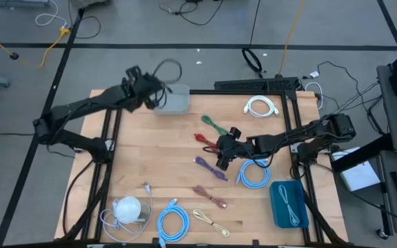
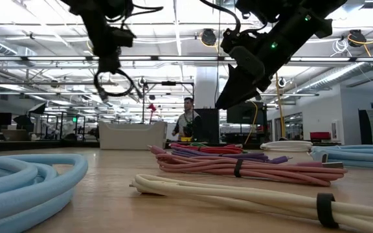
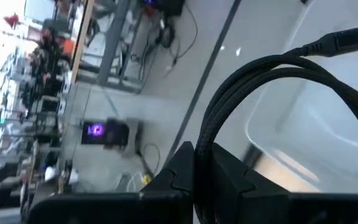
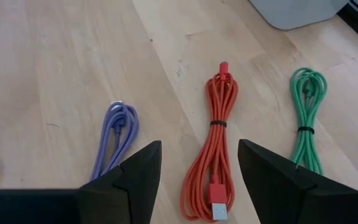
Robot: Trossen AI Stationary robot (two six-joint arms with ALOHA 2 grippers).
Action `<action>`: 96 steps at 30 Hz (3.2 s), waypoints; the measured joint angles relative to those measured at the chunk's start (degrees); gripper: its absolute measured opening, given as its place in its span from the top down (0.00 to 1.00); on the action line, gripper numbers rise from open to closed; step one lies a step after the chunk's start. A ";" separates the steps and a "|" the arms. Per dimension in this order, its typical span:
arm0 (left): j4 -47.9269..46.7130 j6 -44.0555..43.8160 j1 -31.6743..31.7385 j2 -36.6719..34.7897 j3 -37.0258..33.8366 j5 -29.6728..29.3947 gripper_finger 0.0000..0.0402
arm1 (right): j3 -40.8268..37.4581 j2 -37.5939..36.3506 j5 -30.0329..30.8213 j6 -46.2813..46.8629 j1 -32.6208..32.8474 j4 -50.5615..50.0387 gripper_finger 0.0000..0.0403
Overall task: Pick & Place USB Port
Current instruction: Put the black HDMI cable into the gray bin, then put the green USB cable into the blue bin
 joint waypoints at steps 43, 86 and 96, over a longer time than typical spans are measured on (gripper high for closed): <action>15.41 22.28 4.33 19.32 4.57 14.19 0.94 | -4.66 -0.02 -0.48 -0.39 -1.11 9.31 0.49; 20.65 16.04 2.88 27.94 4.55 1.83 0.50 | -4.66 -0.02 -0.29 -0.41 -0.72 9.38 0.49; 19.07 -4.73 -4.98 16.66 4.53 28.05 0.58 | -4.66 -0.02 -0.28 0.09 -0.72 8.68 0.49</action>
